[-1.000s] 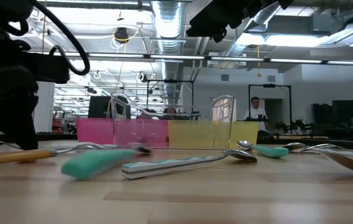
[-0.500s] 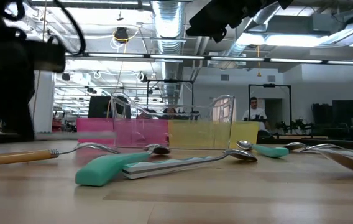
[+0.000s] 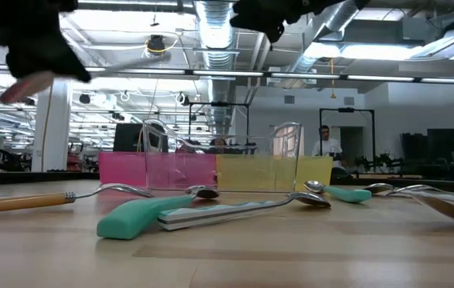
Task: Sort silverware by color (type)
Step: Put the green patterned spoon into the transparent bin
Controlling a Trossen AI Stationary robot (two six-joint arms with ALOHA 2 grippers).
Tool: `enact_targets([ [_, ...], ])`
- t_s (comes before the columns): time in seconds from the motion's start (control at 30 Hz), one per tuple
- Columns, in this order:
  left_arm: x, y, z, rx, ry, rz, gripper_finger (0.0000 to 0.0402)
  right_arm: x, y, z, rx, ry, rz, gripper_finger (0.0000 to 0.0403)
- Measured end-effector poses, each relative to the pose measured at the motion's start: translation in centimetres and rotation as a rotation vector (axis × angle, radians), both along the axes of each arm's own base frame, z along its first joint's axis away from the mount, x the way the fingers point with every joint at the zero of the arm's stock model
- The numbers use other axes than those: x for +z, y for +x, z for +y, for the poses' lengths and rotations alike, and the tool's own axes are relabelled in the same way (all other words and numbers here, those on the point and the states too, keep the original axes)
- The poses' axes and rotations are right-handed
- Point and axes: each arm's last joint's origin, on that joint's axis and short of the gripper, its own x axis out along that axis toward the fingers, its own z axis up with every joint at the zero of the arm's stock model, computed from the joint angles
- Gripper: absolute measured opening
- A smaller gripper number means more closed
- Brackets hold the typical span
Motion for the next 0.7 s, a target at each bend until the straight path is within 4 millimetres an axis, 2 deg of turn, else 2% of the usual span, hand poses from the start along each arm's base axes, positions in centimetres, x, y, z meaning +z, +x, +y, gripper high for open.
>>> enact_targets([
  [0.33,4.1,-0.5,0.0,-0.115,0.209,-0.235,0.0002,1.2,0.3,0.0,0.005,-0.024,-0.131,0.0195],
  [0.5,5.0,-0.2,-0.2,-0.193,0.33,-0.257,0.0002,1.4,0.3,0.0,0.006,-0.023,-0.15,0.0195],
  [0.7,5.8,0.6,0.0,-0.311,0.34,-0.301,0.0002,2.1,0.4,0.9,0.036,-0.039,-0.228,0.0195],
])
